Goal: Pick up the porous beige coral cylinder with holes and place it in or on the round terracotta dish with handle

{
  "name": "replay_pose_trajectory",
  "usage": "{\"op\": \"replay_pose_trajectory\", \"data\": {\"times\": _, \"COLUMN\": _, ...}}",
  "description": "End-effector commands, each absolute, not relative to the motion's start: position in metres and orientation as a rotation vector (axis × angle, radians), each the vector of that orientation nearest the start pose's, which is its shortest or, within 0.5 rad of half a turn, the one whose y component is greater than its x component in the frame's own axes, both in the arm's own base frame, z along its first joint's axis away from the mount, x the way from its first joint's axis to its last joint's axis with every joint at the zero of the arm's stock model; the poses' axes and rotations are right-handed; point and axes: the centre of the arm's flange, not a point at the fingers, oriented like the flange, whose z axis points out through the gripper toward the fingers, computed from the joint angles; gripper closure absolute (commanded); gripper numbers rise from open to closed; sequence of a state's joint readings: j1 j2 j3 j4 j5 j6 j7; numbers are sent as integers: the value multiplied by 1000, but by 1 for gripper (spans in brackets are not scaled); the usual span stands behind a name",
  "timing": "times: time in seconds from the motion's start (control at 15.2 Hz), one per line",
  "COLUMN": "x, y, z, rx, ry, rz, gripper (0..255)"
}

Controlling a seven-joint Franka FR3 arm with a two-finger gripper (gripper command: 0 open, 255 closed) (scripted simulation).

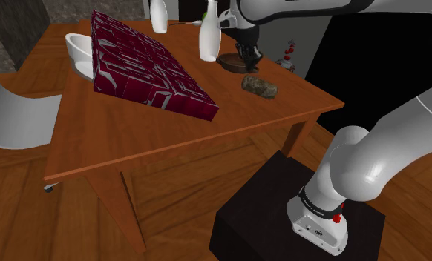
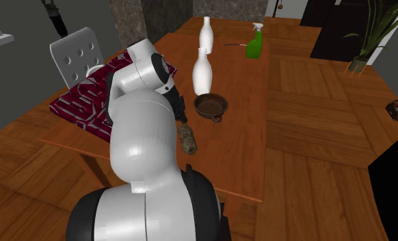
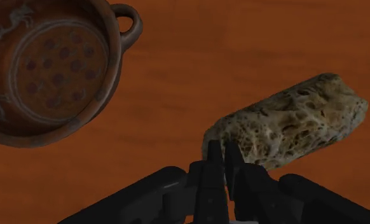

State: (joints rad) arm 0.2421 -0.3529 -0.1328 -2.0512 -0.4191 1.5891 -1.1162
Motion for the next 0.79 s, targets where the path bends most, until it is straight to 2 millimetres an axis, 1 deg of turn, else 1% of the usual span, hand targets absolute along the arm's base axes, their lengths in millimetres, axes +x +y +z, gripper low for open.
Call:
{"op": "replay_pose_trajectory", "data": {"times": 0.0, "x": 441, "y": -3, "z": 591, "rx": -2724, "ry": -2002, "rz": 474, "gripper": 255}}
{"op": "replay_pose_trajectory", "data": {"times": 0.07, "x": 441, "y": -3, "z": 596, "rx": -2724, "ry": -2002, "rz": 474, "gripper": 255}}
{"op": "replay_pose_trajectory", "data": {"times": 0.13, "x": 441, "y": -2, "z": 589, "rx": -2724, "ry": -2003, "rz": 473, "gripper": 255}}
{"op": "replay_pose_trajectory", "data": {"times": 0.2, "x": 441, "y": -2, "z": 589, "rx": -2724, "ry": -2003, "rz": 473, "gripper": 0}}
{"op": "replay_pose_trajectory", "data": {"times": 0.26, "x": 435, "y": -26, "z": 591, "rx": -2841, "ry": -1706, "rz": 359, "gripper": 0}}
{"op": "replay_pose_trajectory", "data": {"times": 0.33, "x": 424, "y": -48, "z": 591, "rx": -2920, "ry": -1407, "rz": 247, "gripper": 0}}
{"op": "replay_pose_trajectory", "data": {"times": 0.46, "x": 392, "y": -83, "z": 582, "rx": -2974, "ry": -815, "rz": 34, "gripper": 0}}
{"op": "replay_pose_trajectory", "data": {"times": 0.53, "x": 376, "y": -93, "z": 576, "rx": -2959, "ry": -580, "rz": -47, "gripper": 0}}
{"op": "replay_pose_trajectory", "data": {"times": 0.73, "x": 376, "y": -91, "z": 561, "rx": -2959, "ry": -580, "rz": -47, "gripper": 0}}
